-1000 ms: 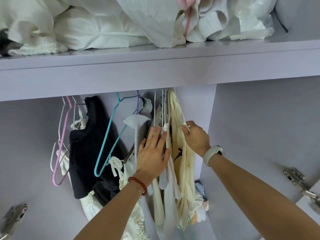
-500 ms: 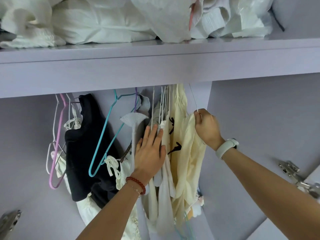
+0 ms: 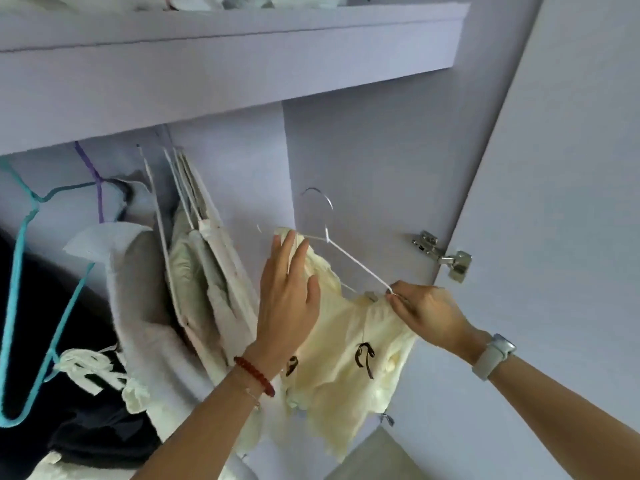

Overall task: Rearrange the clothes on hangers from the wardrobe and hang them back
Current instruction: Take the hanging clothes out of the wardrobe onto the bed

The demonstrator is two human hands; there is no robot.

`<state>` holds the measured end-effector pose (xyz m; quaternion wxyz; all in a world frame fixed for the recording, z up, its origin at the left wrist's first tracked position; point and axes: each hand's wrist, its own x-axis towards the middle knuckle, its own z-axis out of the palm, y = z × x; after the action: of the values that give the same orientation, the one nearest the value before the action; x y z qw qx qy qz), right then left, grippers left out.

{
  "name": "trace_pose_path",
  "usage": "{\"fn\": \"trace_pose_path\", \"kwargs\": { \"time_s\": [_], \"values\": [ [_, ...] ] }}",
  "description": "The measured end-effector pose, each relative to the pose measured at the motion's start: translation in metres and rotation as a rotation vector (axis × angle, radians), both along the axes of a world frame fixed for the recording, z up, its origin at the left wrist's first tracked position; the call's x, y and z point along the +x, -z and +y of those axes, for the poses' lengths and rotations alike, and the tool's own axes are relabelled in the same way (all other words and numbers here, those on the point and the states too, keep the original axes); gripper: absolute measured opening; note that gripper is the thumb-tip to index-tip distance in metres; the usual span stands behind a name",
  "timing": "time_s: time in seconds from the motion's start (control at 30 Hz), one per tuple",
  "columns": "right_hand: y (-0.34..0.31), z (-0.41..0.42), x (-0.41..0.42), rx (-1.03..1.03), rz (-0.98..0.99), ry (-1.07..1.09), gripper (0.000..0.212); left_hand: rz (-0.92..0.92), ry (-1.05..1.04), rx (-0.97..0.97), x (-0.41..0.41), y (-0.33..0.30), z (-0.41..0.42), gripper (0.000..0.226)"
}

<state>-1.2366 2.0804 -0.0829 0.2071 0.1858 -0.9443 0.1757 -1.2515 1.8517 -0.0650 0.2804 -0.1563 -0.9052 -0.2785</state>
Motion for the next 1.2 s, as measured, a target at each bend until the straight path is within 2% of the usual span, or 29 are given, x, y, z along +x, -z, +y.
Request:
{"fn": "trace_pose_path", "kwargs": {
  "time_s": [0.17,0.27,0.37,0.53,0.63,0.73,0.83,0.97,1.1,1.2],
  "values": [
    [0.016,0.073,0.076,0.098,-0.025,0.103,0.029,-0.233,0.146,-0.147,-0.002,0.043,0.053,0.055],
    [0.026,0.108,0.135,0.129,-0.047,0.234,0.029,-0.277,0.344,-0.236,0.009,0.065,0.089,0.043],
    [0.036,0.128,0.199,0.18,-0.099,0.361,0.029,-0.361,0.569,-0.24,0.03,0.087,0.125,0.037],
    [0.047,0.149,0.304,0.157,-0.083,0.784,0.029,-0.549,0.959,-0.181,0.098,0.111,0.184,0.017],
    [0.046,0.158,0.369,0.203,-0.055,1.028,0.028,-0.632,1.117,-0.115,0.149,0.112,0.222,0.016],
    [0.037,0.162,0.429,0.17,-0.047,1.259,0.027,-0.71,1.26,-0.089,0.196,0.095,0.264,0.027],
    [0.032,0.16,0.485,0.087,-0.082,1.45,0.025,-0.675,1.379,-0.13,0.24,0.082,0.305,0.026],
    [0.039,0.157,0.532,-0.075,-0.182,1.547,0.032,-0.446,1.368,-0.078,0.279,0.069,0.362,0.012],
    [0.051,0.179,0.566,-0.279,-0.149,1.612,0.032,-0.218,1.35,-0.056,0.327,0.067,0.444,0.022],
    [0.048,0.218,0.579,-0.374,-0.099,1.608,0.024,-0.174,1.255,-0.116,0.349,0.073,0.503,0.025]
  ]
}}
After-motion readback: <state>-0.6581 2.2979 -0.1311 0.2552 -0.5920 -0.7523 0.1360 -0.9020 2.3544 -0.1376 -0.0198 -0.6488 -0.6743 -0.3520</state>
